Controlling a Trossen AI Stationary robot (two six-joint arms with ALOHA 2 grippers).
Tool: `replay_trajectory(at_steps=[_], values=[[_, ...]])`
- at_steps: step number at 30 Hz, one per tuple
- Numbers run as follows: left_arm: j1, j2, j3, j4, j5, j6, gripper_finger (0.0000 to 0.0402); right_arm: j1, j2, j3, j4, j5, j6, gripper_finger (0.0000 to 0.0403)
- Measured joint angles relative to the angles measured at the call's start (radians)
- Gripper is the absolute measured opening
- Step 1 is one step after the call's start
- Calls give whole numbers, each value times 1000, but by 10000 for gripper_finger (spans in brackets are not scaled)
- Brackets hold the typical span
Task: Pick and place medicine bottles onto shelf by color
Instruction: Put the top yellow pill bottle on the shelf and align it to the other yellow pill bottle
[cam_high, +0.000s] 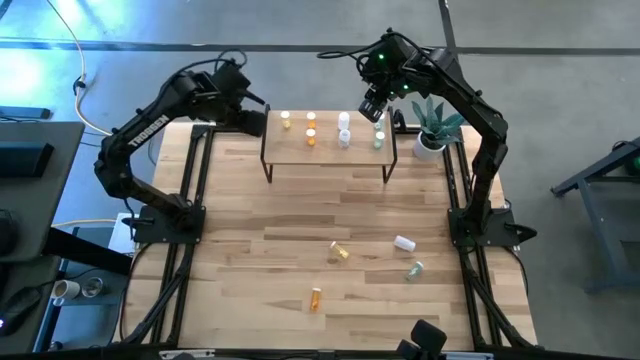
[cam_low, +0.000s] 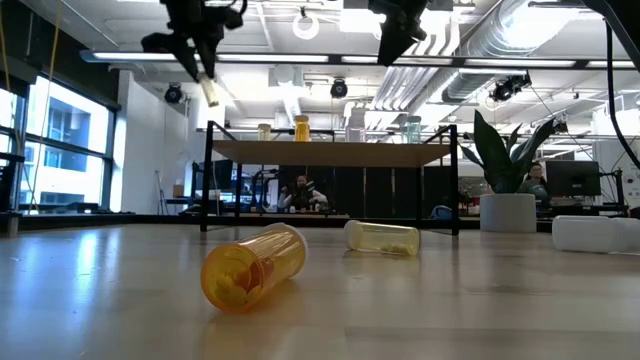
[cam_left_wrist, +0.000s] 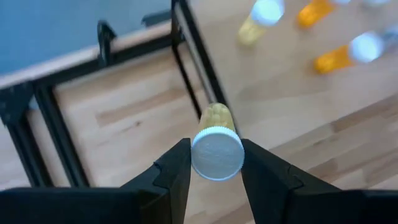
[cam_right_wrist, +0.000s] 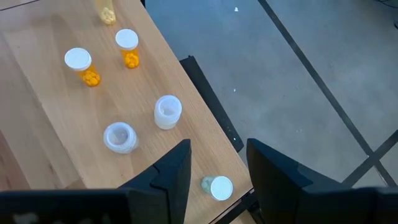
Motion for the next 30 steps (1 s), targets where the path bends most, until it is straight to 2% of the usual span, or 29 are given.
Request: replay_trajectory(at_steps=[7,15,30], values=[[-13,0,100,64,-4,8,119,0,0,0,0,0,0,146],[-13,6,135,166,0,33,119,0,0,0,1,0,0,146],[-13,139,274,145,7,139,119,0,0,0,2,0,0,146]])
